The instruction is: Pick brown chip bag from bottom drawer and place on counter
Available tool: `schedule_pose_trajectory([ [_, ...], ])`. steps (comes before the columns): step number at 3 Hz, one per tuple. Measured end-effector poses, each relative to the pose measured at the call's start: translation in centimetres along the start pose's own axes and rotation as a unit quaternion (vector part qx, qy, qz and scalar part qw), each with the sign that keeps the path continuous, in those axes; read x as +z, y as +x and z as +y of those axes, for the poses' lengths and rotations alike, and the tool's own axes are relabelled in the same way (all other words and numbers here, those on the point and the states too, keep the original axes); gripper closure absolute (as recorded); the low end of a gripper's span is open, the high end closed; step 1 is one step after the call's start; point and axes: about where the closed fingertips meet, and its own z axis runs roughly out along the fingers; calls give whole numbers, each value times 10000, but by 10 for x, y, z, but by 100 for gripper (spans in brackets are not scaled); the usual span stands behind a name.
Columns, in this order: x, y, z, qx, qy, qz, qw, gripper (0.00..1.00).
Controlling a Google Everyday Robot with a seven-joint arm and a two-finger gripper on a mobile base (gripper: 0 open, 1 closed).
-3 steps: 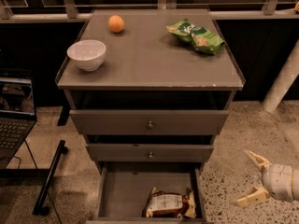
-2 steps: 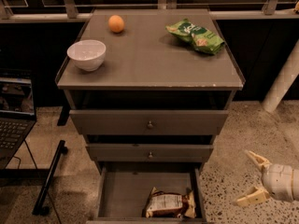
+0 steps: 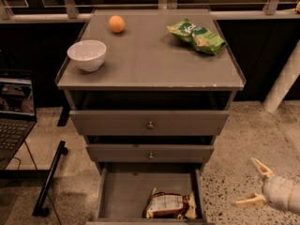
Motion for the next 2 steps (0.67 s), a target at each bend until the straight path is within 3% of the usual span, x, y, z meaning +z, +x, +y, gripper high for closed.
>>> schedule_pose_trajectory([
  [1, 32, 53, -35, 200, 258, -373, 9988, 0],
  [2, 79, 118, -41, 709, 46, -549, 9960, 0],
])
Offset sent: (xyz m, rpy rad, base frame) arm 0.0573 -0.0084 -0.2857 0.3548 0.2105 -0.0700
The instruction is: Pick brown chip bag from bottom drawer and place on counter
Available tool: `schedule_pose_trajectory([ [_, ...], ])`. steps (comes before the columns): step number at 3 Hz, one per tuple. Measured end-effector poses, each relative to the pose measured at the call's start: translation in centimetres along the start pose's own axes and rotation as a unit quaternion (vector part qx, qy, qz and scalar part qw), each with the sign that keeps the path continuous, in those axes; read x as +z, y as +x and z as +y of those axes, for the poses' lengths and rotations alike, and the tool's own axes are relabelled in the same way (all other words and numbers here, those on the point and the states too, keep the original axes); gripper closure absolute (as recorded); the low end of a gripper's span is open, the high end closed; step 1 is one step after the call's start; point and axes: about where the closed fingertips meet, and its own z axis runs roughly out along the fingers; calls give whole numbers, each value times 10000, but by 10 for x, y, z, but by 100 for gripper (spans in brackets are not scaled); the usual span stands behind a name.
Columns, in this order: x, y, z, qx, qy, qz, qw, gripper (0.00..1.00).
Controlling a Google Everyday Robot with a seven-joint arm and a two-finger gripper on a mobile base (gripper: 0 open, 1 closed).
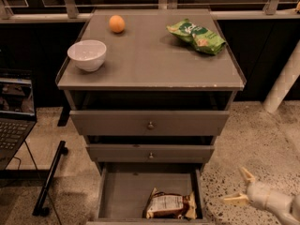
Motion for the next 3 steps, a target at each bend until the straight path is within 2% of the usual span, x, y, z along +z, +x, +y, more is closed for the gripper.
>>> schedule_pose_trajectory([
  [1, 44, 72, 13, 807, -550, 171, 9951, 0],
  [3, 63, 104, 17, 1172, -728, 184, 9903, 0],
])
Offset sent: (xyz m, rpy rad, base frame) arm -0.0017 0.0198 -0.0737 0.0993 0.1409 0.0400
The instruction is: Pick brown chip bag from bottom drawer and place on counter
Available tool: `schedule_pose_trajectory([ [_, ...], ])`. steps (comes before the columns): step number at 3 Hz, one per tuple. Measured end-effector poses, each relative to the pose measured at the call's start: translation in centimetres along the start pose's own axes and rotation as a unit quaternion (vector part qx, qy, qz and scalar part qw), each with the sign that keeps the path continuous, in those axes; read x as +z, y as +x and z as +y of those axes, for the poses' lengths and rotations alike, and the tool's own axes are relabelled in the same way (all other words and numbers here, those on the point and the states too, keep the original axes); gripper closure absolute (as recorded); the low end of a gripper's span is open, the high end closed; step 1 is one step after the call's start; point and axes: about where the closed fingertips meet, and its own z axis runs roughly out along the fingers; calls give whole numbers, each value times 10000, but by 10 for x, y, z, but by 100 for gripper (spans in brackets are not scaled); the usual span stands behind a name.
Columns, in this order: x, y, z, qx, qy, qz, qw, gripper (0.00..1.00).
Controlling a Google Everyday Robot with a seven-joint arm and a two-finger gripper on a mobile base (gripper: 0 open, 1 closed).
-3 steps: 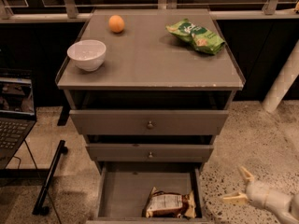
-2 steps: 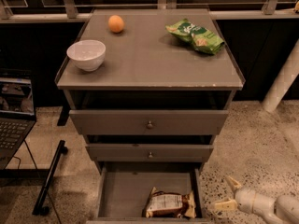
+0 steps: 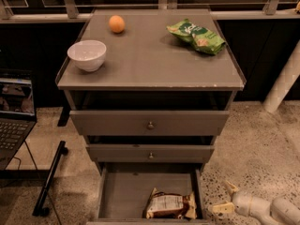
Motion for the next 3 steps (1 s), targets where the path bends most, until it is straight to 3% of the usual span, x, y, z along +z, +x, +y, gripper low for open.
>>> schedule_pose_trajectory([
  [1, 35, 41, -8, 467, -308, 0, 9984, 0],
  [2, 113, 106, -12, 1090, -844, 31, 9904, 0],
  [3, 108, 104, -13, 1053, -774, 27, 9914, 0],
])
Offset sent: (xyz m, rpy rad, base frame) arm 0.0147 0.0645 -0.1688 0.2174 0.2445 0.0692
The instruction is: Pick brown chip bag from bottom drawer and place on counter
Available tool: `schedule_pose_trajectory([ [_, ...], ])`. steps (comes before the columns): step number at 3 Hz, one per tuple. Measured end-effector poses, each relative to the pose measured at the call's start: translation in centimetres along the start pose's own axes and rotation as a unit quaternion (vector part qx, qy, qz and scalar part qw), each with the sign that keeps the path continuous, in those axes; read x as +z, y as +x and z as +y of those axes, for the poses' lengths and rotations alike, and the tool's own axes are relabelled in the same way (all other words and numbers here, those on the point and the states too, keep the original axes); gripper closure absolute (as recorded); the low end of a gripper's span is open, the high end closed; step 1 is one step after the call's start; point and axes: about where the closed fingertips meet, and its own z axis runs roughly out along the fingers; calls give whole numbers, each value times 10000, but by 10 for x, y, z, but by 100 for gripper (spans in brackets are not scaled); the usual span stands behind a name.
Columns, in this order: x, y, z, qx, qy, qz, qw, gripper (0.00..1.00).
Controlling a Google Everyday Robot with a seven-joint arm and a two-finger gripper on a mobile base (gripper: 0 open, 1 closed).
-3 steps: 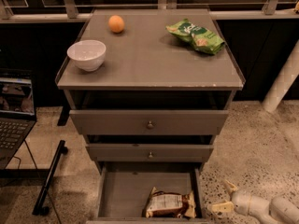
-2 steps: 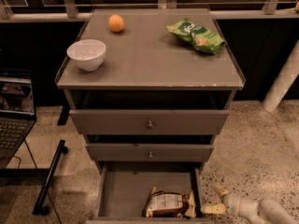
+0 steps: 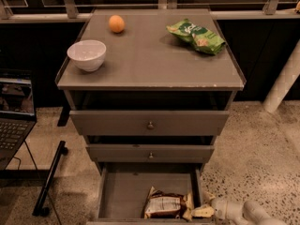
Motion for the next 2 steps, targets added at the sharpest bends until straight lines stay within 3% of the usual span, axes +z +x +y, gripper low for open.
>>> schedule_pose_trajectory([
  [2, -21, -31, 28, -199, 21, 11, 9998, 0],
])
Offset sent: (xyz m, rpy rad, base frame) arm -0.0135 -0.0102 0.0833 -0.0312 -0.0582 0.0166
